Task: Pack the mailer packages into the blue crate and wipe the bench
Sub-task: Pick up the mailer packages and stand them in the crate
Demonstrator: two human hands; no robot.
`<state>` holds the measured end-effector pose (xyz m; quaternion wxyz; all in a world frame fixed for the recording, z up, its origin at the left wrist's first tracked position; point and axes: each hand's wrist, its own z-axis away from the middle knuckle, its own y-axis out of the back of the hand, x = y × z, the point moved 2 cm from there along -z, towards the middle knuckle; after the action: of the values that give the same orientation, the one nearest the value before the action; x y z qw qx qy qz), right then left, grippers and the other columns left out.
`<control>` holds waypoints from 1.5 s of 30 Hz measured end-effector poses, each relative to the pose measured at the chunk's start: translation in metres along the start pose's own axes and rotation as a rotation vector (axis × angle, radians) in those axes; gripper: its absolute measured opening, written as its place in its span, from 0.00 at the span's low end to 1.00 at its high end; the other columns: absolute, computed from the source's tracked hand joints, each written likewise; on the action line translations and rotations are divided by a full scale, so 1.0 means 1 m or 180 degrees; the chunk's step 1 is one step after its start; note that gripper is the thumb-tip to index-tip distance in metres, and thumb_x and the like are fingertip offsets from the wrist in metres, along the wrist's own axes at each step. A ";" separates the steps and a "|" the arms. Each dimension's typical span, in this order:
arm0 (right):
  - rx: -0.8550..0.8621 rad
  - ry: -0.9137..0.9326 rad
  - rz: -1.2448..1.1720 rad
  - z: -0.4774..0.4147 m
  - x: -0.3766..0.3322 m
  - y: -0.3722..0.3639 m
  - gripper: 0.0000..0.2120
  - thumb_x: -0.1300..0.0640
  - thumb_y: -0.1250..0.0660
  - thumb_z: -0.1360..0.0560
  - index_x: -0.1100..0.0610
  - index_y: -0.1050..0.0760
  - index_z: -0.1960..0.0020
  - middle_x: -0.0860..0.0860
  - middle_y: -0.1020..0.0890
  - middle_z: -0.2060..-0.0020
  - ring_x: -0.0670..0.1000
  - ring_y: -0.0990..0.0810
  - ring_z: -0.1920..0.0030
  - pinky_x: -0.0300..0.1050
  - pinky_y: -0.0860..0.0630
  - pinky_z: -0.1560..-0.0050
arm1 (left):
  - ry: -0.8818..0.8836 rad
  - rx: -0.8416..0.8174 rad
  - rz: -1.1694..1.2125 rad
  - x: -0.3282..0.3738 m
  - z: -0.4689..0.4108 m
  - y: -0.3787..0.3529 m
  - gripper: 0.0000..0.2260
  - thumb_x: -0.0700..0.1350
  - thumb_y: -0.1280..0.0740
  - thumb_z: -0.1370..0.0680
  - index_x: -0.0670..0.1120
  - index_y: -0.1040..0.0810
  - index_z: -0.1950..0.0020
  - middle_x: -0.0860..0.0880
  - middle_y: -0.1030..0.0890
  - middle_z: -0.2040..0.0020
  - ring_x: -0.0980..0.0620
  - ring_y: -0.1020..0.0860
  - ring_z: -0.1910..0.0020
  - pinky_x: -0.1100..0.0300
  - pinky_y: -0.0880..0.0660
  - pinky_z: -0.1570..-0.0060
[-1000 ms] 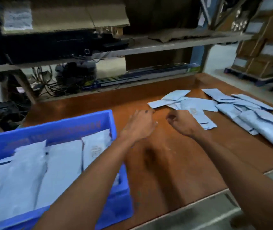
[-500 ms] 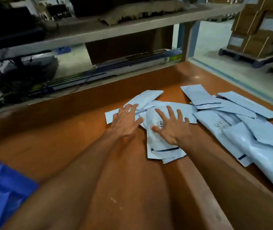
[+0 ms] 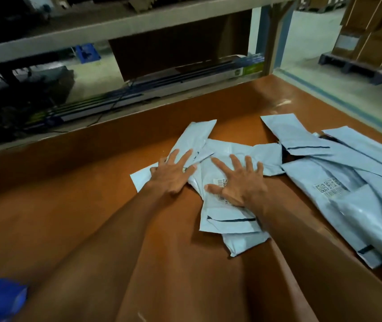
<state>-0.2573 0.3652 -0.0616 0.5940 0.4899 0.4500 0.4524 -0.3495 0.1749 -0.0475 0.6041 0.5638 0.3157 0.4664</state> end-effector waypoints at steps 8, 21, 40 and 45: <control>-0.0199 0.0524 0.0025 0.090 -0.057 -0.005 0.41 0.18 0.59 0.34 0.30 0.67 0.26 0.51 0.57 0.20 0.64 0.58 0.22 0.69 0.58 0.26 | 0.0587 -0.0050 0.0027 -0.041 0.145 -0.013 0.29 0.71 0.56 0.23 0.67 0.58 0.22 0.53 0.54 0.19 0.39 0.49 0.21 0.33 0.48 0.28; 0.0307 0.0583 -0.0053 0.264 -0.129 -0.042 0.35 0.29 0.58 0.24 0.40 0.66 0.22 0.53 0.64 0.22 0.61 0.64 0.22 0.64 0.61 0.24 | 0.0778 0.0840 0.0365 -0.058 0.374 -0.053 0.30 0.72 0.52 0.24 0.60 0.40 0.25 0.49 0.41 0.24 0.43 0.43 0.25 0.41 0.46 0.26; 0.0010 0.0907 -0.0291 0.267 -0.119 -0.028 0.29 0.40 0.63 0.20 0.44 0.64 0.21 0.49 0.62 0.21 0.55 0.63 0.21 0.63 0.52 0.25 | 0.0940 0.0591 0.0165 -0.064 0.315 -0.032 0.27 0.57 0.49 0.17 0.55 0.56 0.20 0.41 0.51 0.20 0.36 0.43 0.26 0.39 0.42 0.30; 0.0496 0.0738 -0.0817 0.249 -0.129 0.010 0.25 0.46 0.57 0.15 0.45 0.57 0.20 0.47 0.57 0.20 0.51 0.62 0.21 0.67 0.48 0.27 | 0.0837 0.1114 0.0118 -0.061 0.331 0.023 0.27 0.58 0.51 0.16 0.55 0.57 0.20 0.43 0.54 0.19 0.35 0.45 0.26 0.38 0.41 0.32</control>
<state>-0.0385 0.1970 -0.0108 0.5513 0.4175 0.6079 0.3901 -0.0759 -0.0105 0.0208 0.4419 0.6001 0.4574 0.4850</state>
